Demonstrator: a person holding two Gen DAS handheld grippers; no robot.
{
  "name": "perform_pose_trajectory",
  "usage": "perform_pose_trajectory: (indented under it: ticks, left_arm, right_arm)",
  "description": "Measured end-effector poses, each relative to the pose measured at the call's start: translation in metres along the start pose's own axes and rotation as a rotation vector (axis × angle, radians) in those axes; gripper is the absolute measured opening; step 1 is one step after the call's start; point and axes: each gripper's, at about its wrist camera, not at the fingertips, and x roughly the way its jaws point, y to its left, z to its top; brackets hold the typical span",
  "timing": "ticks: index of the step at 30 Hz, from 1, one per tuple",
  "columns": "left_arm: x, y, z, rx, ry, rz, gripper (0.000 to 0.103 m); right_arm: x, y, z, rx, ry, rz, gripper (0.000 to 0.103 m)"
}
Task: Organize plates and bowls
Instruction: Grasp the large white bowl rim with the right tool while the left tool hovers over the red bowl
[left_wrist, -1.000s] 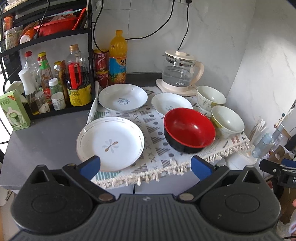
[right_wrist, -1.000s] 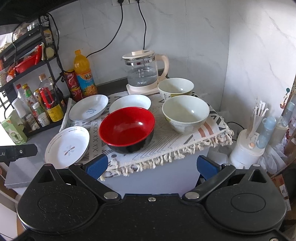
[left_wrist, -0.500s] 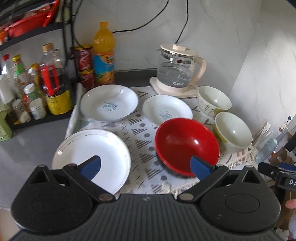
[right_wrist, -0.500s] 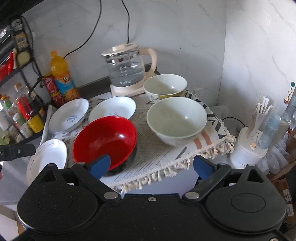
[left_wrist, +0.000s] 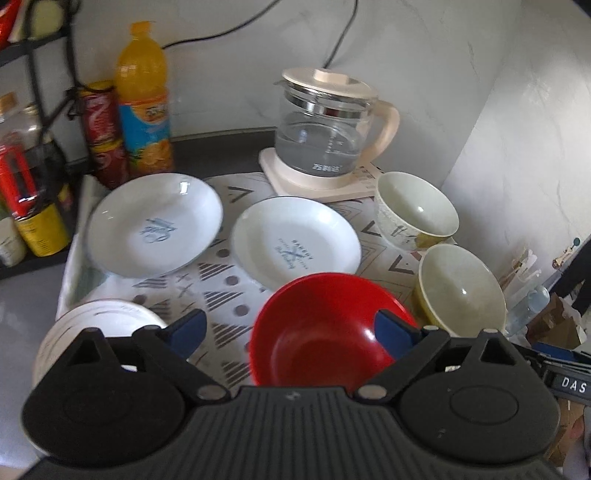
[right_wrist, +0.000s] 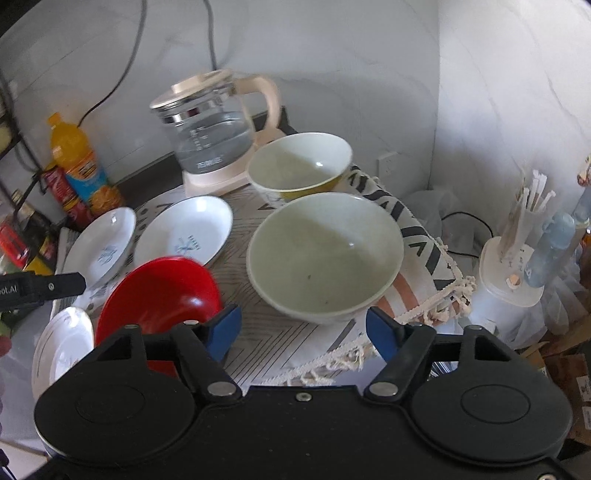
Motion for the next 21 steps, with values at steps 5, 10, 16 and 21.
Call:
perform_pose_trajectory:
  ticks: [5,10,16,21]
  left_arm:
    - [0.025,-0.016,0.018,0.031,0.021,-0.05,0.09]
    - [0.052,-0.03,0.034,0.062,0.067,-0.113,0.069]
    - [0.081,-0.05,0.047,0.096,0.112,-0.174,0.057]
    - [0.1,-0.066,0.057,0.134,0.143,-0.223,0.051]
  right_arm:
    - [0.017,-0.012,0.012,0.047,0.02,-0.024,0.063]
    - [0.029,-0.022,0.019,0.074,0.035,-0.053,0.056]
    - [0.046,-0.04,0.025,0.142,0.07,-0.08,0.039]
    - [0.056,-0.048,0.027,0.179,0.078,-0.099,0.033]
